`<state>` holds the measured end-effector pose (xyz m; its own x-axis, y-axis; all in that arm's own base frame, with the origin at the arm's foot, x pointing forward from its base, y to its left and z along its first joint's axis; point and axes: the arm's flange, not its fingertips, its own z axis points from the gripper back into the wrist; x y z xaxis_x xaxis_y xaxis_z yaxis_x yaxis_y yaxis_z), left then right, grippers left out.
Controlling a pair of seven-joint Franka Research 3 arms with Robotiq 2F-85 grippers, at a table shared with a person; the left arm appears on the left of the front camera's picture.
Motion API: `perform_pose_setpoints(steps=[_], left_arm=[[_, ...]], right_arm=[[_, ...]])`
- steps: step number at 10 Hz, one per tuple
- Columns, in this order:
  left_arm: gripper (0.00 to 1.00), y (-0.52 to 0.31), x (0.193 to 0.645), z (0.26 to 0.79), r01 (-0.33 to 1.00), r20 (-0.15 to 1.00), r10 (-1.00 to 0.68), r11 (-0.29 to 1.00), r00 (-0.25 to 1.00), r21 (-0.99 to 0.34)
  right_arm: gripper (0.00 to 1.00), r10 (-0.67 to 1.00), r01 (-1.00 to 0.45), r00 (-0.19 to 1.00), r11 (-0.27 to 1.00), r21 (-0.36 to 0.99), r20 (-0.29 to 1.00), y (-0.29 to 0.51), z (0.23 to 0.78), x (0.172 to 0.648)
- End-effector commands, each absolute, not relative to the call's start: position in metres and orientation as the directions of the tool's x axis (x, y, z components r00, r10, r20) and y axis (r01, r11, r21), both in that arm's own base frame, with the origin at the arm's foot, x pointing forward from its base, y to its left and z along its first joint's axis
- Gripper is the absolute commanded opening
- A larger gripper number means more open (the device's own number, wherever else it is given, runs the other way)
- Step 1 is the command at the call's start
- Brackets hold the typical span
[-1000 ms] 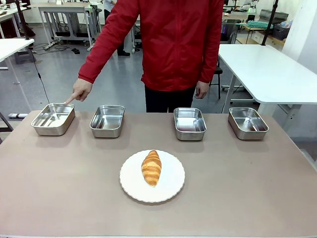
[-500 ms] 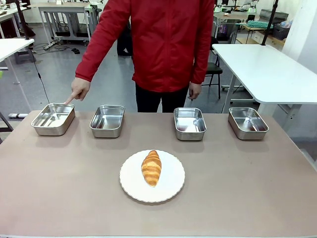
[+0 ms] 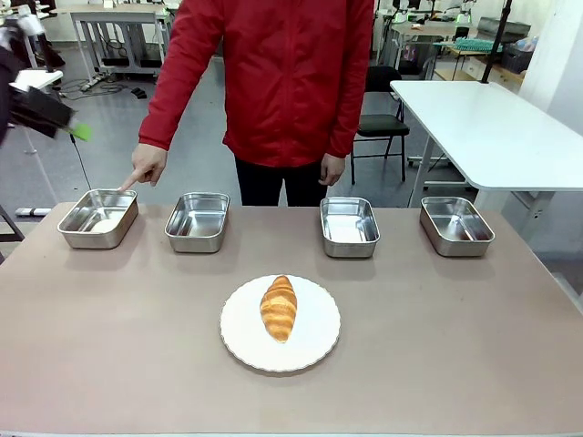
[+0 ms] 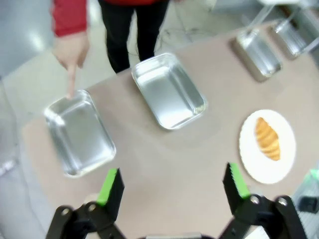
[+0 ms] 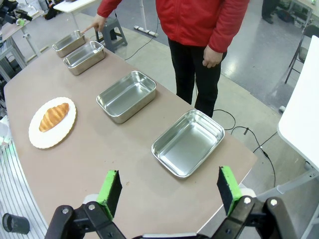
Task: Place the bread in the container.
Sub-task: Place the Butter Roll into the Airtight Container indicated by the human.
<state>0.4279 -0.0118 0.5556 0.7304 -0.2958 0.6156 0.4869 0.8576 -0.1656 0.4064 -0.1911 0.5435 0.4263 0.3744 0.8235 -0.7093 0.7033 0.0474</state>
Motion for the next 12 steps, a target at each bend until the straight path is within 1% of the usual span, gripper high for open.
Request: perform_pose_setpoints(steps=[1,3,4,5,6,7,11,12], left_arm=[[1.0,-0.064,0.414,0.533,0.397,0.519,-0.25,0.897,0.818,-0.195],[1.0,-0.118,0.398,0.487,0.375,0.444,-0.262,0.908,0.857,-0.188],[1.0,-0.138,0.392,0.469,0.384,0.419,-0.275,0.9,0.865,-0.204],[1.0,-0.147,0.391,0.464,0.392,0.4,-0.285,0.895,0.871,-0.215],[1.0,-0.129,0.392,0.475,0.409,0.403,-0.314,0.895,0.86,-0.176],[1.0,-0.149,0.386,0.461,0.399,0.402,-0.291,0.89,0.868,-0.218],[1.0,-0.148,0.387,0.46,0.41,0.397,-0.304,0.886,0.866,-0.218],[1.0,-0.179,0.388,0.454,0.412,0.354,-0.313,0.875,0.881,-0.254]], right_arm=[[1.0,0.371,-0.712,0.421,0.701,0.048,0.828,-0.191,0.544,0.406],[1.0,0.371,-0.712,0.421,0.701,0.048,0.828,-0.191,0.544,0.406],[1.0,0.371,-0.712,0.421,0.701,0.048,0.828,-0.191,0.544,0.406],[1.0,0.371,-0.712,0.421,0.701,0.048,0.828,-0.191,0.544,0.406],[1.0,0.371,-0.712,0.421,0.701,0.048,0.828,-0.191,0.544,0.406],[1.0,0.371,-0.712,0.421,0.701,0.048,0.828,-0.191,0.544,0.406],[1.0,0.371,-0.712,0.421,0.701,0.048,0.828,-0.191,0.544,0.406],[1.0,0.371,-0.712,0.421,0.701,0.048,0.828,-0.191,0.544,0.406]])
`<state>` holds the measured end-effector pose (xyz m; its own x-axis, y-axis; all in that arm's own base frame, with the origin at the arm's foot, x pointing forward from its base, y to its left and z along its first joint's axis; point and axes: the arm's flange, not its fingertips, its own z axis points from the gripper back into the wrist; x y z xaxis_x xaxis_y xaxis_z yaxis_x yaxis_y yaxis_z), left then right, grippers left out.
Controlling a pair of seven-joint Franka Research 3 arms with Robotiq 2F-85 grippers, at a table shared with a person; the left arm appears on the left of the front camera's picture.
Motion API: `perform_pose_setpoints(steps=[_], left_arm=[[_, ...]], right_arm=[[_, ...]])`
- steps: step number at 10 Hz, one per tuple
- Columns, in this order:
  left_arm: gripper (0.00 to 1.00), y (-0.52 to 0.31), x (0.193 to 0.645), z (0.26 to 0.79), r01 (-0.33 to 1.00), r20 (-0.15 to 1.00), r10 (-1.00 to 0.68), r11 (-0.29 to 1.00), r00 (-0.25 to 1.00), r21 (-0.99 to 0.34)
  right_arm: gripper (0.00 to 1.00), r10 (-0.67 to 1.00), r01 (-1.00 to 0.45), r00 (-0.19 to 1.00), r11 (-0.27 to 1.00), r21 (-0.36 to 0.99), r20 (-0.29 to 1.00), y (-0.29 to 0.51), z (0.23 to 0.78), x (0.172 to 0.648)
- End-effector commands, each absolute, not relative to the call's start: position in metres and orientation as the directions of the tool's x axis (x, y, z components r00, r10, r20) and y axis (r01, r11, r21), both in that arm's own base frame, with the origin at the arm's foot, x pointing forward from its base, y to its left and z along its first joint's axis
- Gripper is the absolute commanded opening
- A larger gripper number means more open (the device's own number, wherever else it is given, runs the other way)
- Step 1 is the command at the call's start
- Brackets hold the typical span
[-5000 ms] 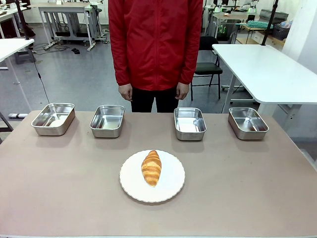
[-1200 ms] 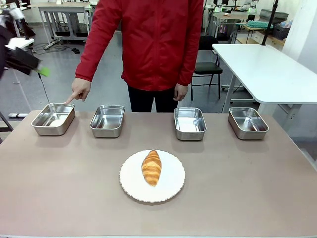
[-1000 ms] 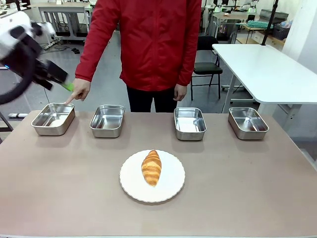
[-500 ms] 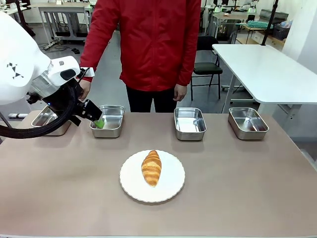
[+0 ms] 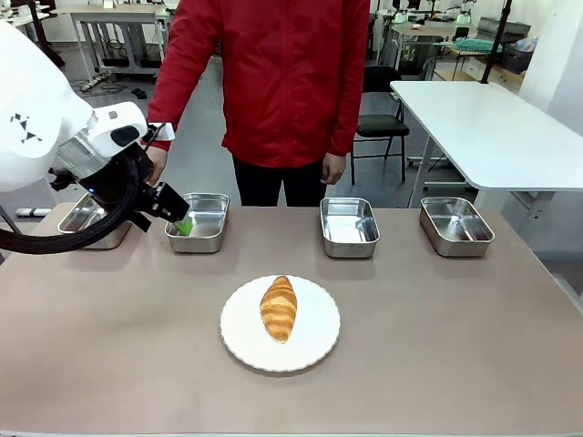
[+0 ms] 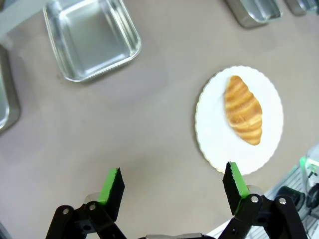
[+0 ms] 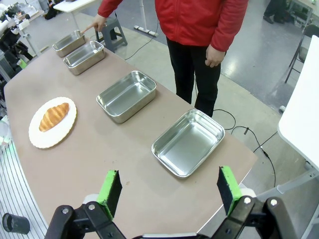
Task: Place the bread in the container.
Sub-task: Place the Butter Roll into the Airtight Container indicated by the human.
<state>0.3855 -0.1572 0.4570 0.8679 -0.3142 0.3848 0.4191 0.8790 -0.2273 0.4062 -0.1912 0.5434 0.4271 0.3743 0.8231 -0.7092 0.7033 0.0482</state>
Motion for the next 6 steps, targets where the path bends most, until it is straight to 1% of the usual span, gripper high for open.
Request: perform_pose_setpoints(steps=[1,2,3,4,6], left_arm=[[1.0,-0.214,0.391,0.452,0.395,0.32,-0.308,0.883,0.896,-0.255],[1.0,-0.244,0.393,0.446,0.326,0.25,-0.268,0.917,0.93,-0.23],[1.0,-0.273,0.393,0.435,0.305,0.201,-0.262,0.925,0.944,-0.226],[1.0,-0.303,0.396,0.419,0.245,0.183,-0.209,0.948,0.961,-0.202],[1.0,-0.341,0.398,0.393,0.194,0.165,-0.161,0.958,0.973,-0.21]], right_arm=[[1.0,0.371,-0.712,0.421,0.701,0.048,0.828,-0.191,0.544,0.406],[1.0,0.371,-0.712,0.421,0.701,0.048,0.828,-0.191,0.544,0.406],[1.0,0.371,-0.712,0.421,0.701,0.048,0.828,-0.191,0.544,0.406],[1.0,0.371,-0.712,0.421,0.701,0.048,0.828,-0.191,0.544,0.406],[1.0,0.371,-0.712,0.421,0.701,0.048,0.828,-0.191,0.544,0.406]])
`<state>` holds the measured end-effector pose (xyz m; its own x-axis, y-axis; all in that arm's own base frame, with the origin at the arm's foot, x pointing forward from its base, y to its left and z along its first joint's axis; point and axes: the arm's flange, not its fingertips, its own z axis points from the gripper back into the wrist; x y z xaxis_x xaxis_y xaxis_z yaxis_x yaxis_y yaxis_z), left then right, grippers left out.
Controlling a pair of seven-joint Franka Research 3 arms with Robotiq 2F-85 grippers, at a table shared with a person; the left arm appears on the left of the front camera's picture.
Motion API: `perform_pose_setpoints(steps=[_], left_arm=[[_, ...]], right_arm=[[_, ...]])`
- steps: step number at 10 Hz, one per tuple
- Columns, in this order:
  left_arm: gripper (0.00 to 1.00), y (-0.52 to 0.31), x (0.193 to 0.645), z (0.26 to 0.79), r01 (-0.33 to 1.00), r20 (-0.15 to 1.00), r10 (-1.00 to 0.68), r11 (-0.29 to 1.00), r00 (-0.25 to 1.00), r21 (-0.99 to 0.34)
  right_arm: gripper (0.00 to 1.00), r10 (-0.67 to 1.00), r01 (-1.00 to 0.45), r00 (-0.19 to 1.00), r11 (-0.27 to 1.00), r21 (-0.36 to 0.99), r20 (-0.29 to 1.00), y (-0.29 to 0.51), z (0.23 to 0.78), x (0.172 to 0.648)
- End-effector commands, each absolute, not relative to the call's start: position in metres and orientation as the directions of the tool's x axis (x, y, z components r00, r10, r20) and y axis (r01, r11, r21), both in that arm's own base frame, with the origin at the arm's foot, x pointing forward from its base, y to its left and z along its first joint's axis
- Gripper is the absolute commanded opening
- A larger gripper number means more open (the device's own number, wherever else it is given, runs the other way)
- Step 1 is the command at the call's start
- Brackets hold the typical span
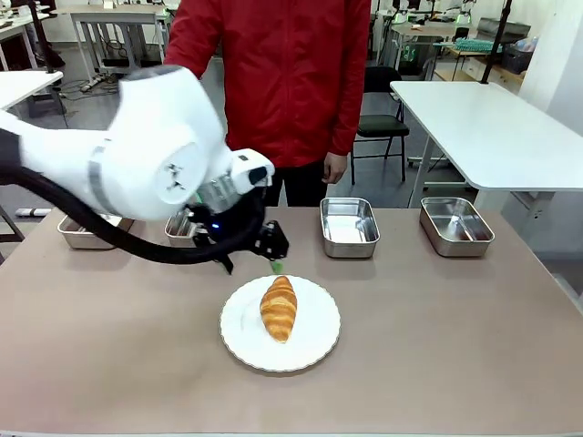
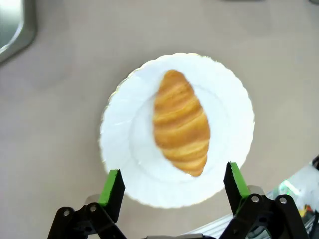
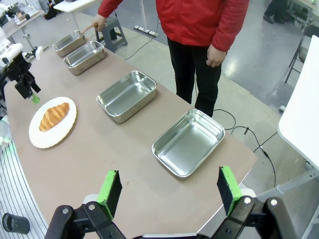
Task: Place the bread in the container.
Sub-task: Place the Butter Roll into the Airtight Container indicated by the human.
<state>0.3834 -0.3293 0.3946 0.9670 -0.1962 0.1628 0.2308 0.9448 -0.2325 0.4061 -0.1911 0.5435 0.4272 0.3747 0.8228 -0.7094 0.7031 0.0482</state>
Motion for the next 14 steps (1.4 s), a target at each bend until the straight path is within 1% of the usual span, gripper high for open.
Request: perform_pose_setpoints(steps=[1,3,5,6,7,9,14], left_arm=[[1.0,-0.354,0.397,0.385,0.182,0.158,-0.151,0.961,0.976,-0.206],[1.0,-0.371,0.396,0.369,0.153,0.117,-0.133,0.972,0.984,-0.18],[1.0,-0.378,0.397,0.357,0.146,0.076,-0.134,0.972,0.988,-0.182],[1.0,-0.381,0.397,0.354,0.113,0.063,-0.103,0.979,0.993,-0.167],[1.0,-0.384,0.397,0.349,0.082,0.061,-0.074,0.987,0.995,-0.138],[1.0,-0.384,0.399,0.342,0.061,0.052,-0.056,0.991,0.997,-0.115],[1.0,-0.386,0.407,0.317,0.07,0.021,-0.068,0.993,0.997,-0.097]], right_arm=[[1.0,0.371,-0.712,0.421,0.701,0.048,0.828,-0.191,0.544,0.406],[1.0,0.371,-0.712,0.421,0.701,0.048,0.828,-0.191,0.544,0.406],[1.0,0.371,-0.712,0.421,0.701,0.048,0.828,-0.191,0.544,0.406],[1.0,0.371,-0.712,0.421,0.701,0.048,0.828,-0.191,0.544,0.406],[1.0,0.371,-0.712,0.421,0.701,0.048,0.828,-0.191,0.544,0.406],[1.0,0.371,-0.712,0.421,0.701,0.048,0.828,-0.191,0.544,0.406],[1.0,0.371,-0.712,0.421,0.701,0.048,0.828,-0.191,0.544,0.406]])
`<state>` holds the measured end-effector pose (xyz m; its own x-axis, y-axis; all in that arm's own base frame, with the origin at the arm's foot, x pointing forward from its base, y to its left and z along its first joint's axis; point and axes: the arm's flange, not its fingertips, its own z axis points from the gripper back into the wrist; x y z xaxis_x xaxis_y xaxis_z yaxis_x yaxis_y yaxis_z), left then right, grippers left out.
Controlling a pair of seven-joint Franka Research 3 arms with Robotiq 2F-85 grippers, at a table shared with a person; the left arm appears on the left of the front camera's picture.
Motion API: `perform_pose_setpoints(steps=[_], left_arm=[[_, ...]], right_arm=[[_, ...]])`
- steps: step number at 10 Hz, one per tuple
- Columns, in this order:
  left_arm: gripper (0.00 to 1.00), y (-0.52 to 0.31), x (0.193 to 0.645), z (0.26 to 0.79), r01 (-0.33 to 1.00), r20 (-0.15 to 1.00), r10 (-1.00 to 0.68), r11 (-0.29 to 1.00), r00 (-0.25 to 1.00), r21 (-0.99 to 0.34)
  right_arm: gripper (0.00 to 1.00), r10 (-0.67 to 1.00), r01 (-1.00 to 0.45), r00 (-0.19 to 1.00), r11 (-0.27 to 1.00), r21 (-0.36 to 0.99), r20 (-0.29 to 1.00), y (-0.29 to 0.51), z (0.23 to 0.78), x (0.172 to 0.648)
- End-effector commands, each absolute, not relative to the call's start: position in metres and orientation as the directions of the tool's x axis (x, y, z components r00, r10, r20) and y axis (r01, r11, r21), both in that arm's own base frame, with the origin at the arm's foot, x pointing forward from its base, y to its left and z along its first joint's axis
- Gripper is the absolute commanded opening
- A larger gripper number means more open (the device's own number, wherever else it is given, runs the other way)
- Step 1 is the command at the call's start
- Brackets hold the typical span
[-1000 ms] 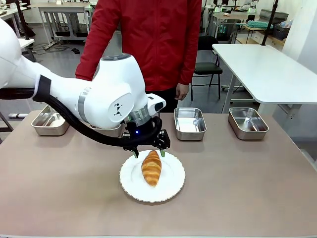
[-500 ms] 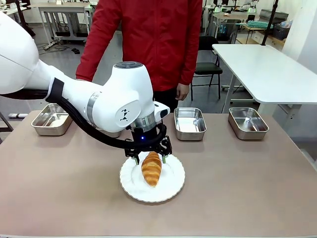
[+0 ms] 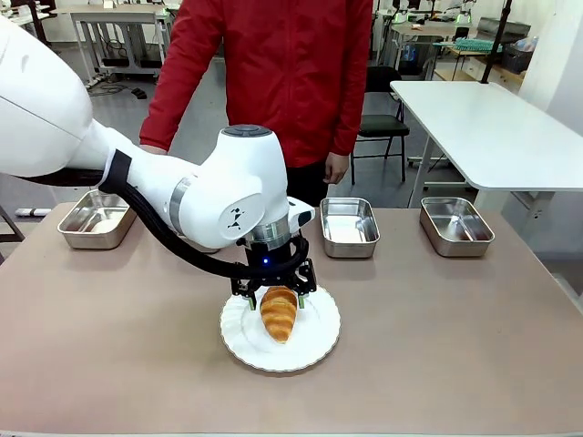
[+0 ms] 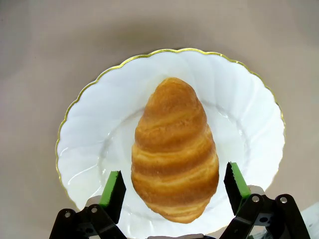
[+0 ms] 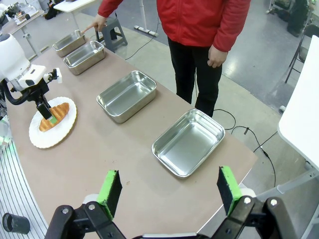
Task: Place the bread in the container.
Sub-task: Place the Butter Roll into the Airtight Container indicated by the human.
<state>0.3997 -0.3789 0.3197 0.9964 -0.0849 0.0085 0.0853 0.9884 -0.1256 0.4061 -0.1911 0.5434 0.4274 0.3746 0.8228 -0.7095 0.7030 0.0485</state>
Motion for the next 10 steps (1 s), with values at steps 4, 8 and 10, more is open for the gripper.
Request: perform_pose_setpoints(steps=[4,8,10], left_arm=[[1.0,-0.3898,0.4086,0.3079,0.078,0.014,-0.077,0.994,0.997,-0.073],[0.75,-0.3911,0.4065,0.3113,0.101,0.004,-0.101,0.993,0.995,-0.053],[0.6,-0.3893,0.4079,0.3101,0.116,0.01,-0.116,0.99,0.993,-0.084]], right_arm=[[1.0,0.371,-0.712,0.421,0.701,0.048,0.828,-0.1909,0.5442,0.4062],[1.0,0.371,-0.712,0.421,0.701,0.048,0.828,-0.1909,0.5442,0.4062],[1.0,0.371,-0.712,0.421,0.701,0.048,0.828,-0.1909,0.5442,0.4062]])
